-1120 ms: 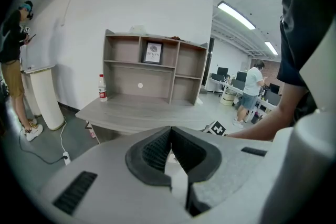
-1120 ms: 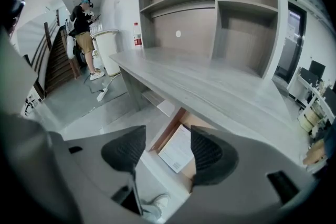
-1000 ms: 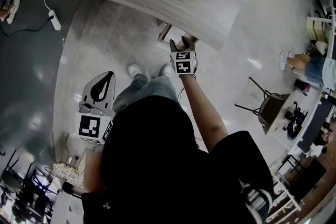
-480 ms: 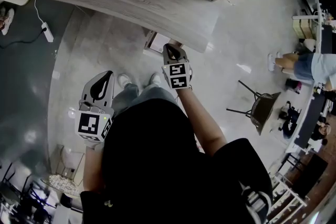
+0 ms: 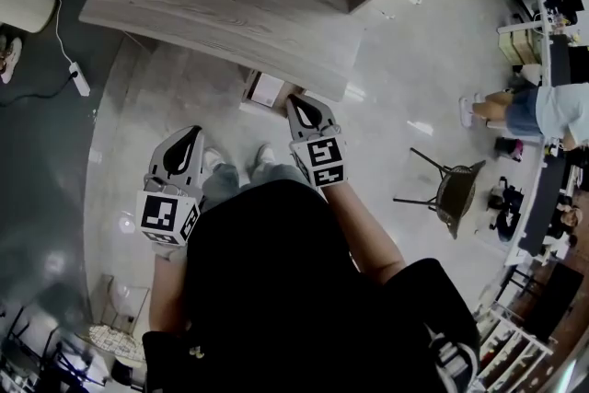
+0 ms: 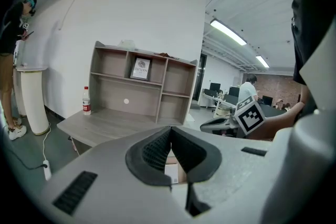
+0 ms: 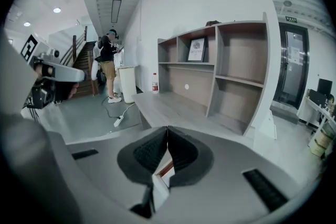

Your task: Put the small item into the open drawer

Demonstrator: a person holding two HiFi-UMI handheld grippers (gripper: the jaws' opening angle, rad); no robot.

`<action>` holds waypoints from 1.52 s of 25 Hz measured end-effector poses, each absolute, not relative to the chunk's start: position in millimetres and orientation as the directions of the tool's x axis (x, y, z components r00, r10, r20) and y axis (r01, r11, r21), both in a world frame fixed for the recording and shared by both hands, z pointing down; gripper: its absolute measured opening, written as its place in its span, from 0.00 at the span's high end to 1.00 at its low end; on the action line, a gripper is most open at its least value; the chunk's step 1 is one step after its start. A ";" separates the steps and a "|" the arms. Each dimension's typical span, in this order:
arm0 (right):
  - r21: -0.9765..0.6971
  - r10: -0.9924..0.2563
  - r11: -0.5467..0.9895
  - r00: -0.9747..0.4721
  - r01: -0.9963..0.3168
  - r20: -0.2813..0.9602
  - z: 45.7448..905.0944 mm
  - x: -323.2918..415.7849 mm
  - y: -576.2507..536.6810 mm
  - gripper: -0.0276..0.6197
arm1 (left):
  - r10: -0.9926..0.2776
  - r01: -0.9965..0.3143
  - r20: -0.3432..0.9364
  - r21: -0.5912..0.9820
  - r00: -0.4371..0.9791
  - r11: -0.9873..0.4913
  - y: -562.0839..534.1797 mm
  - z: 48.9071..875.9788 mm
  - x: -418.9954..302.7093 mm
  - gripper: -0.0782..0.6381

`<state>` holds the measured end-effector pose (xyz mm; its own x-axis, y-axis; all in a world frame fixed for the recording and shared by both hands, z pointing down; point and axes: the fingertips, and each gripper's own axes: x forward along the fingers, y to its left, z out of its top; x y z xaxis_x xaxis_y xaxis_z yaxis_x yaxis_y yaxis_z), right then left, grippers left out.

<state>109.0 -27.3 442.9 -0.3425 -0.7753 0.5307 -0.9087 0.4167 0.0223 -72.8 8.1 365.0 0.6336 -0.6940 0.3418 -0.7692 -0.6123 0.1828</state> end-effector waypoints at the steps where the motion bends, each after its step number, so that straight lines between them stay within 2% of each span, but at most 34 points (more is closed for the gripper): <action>1: 0.030 -0.780 0.418 -0.342 -0.908 0.524 435.1 112.3 -24.3 0.94 | -0.694 -0.767 0.337 0.182 0.636 -0.615 7.3 363.3 -70.9 0.89; 24: 0.064 -0.847 0.427 -0.374 -0.902 0.377 342.2 140.6 17.6 0.94 | -0.666 -0.723 0.297 0.151 0.684 -0.675 -2.1 346.7 -50.0 0.89; 38: 0.064 -0.838 0.433 -0.375 -0.899 0.395 349.4 136.1 17.2 0.94 | -0.657 -0.715 0.300 0.153 0.692 -0.682 -5.0 345.0 -49.3 0.89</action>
<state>136.1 17.2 349.4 -0.3752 -0.8384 0.3953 -0.8993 0.4326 0.0640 -49.3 -5.0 345.0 0.6915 -0.6572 0.2999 -0.7148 -0.6823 0.1534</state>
